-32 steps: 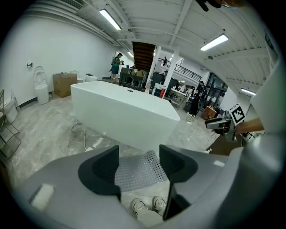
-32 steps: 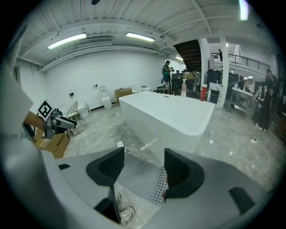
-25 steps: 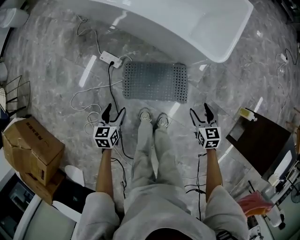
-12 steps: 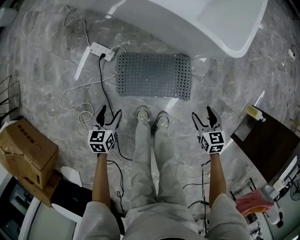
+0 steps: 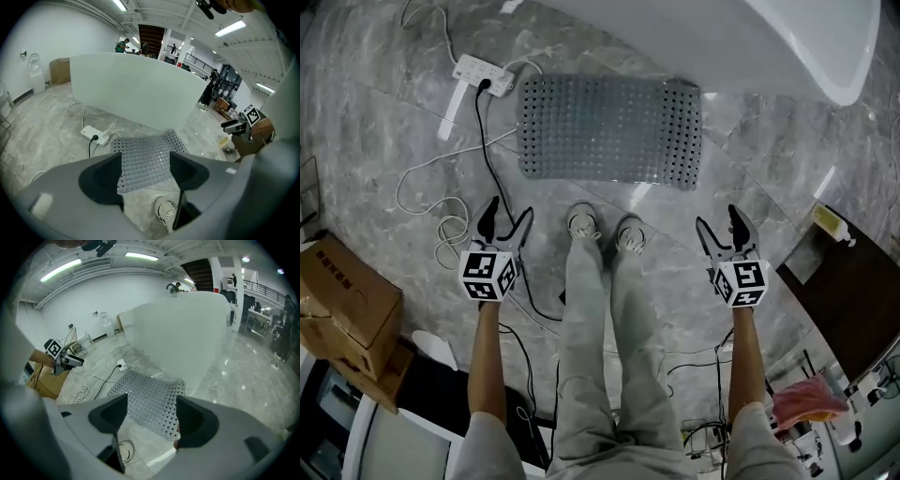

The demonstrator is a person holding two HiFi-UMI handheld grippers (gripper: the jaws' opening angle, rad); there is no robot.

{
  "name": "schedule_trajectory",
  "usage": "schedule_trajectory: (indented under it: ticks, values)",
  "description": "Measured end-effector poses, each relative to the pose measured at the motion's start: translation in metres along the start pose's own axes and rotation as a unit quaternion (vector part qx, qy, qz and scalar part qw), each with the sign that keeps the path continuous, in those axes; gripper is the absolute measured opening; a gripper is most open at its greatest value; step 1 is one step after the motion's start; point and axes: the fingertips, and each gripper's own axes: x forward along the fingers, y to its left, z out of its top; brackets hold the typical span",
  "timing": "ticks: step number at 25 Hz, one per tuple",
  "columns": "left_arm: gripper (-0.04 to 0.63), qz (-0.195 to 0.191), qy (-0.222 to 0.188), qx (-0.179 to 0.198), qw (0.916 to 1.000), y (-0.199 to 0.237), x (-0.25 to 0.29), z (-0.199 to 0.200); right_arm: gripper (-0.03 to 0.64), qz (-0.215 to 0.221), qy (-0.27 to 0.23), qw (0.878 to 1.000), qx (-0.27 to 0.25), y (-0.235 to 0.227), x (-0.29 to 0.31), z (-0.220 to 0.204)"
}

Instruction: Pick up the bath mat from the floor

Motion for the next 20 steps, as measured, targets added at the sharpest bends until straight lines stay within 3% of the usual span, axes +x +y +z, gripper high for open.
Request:
schedule_trajectory:
  ticks: [8,20]
  values:
    - [0.327,0.002,0.01,0.003,0.9999,0.027,0.062,-0.042,0.295,-0.001,0.01,1.0,-0.006,-0.012,0.06,-0.042]
    - [0.375,0.007,0.075,-0.055,0.9956,0.062,0.135,-0.115,0.295,-0.016,0.047,0.998,0.032,-0.043,0.13,-0.099]
